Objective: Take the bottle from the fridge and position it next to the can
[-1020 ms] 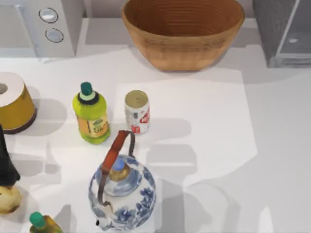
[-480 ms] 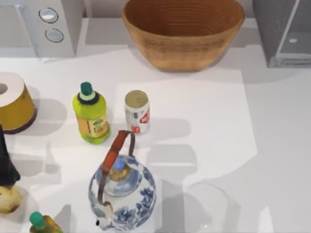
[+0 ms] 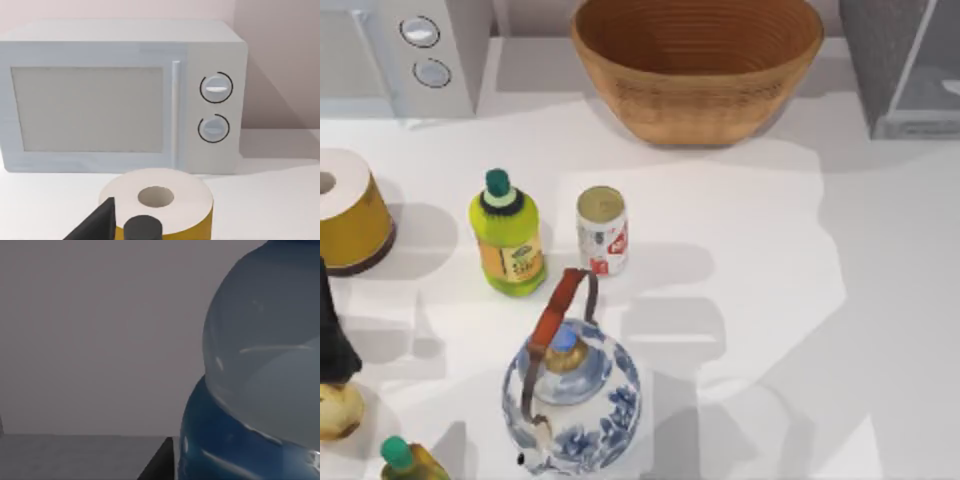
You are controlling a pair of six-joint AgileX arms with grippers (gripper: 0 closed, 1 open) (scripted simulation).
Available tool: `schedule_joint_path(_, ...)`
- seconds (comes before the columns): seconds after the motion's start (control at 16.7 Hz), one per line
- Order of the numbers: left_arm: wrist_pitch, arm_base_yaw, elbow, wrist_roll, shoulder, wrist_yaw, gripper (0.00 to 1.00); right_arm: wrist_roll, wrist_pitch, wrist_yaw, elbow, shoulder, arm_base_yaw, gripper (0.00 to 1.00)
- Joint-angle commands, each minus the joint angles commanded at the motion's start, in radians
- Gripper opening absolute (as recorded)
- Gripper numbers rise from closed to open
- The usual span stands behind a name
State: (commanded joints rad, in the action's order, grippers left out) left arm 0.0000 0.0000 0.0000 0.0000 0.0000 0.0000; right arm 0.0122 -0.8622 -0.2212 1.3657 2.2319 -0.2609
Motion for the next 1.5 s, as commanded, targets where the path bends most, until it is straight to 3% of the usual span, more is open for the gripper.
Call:
schedule_joint_path(0.48,0.000,0.000,0.000,0.000,0.000,0.000,1.00,-0.002,-0.030,-0.010,-0.074,-0.045,-0.016,0.00)
schedule_joint_path(1.08,0.000,0.000,0.000,0.000,0.000,0.000,1.00,-0.004,-0.239,-0.098,-0.615,-0.363,-0.093,0.00)
schedule_joint_path(1.5,0.000,0.000,0.000,0.000,0.000,0.000,1.00,-0.005,-0.252,-0.101,-0.638,-0.379,-0.091,0.00)
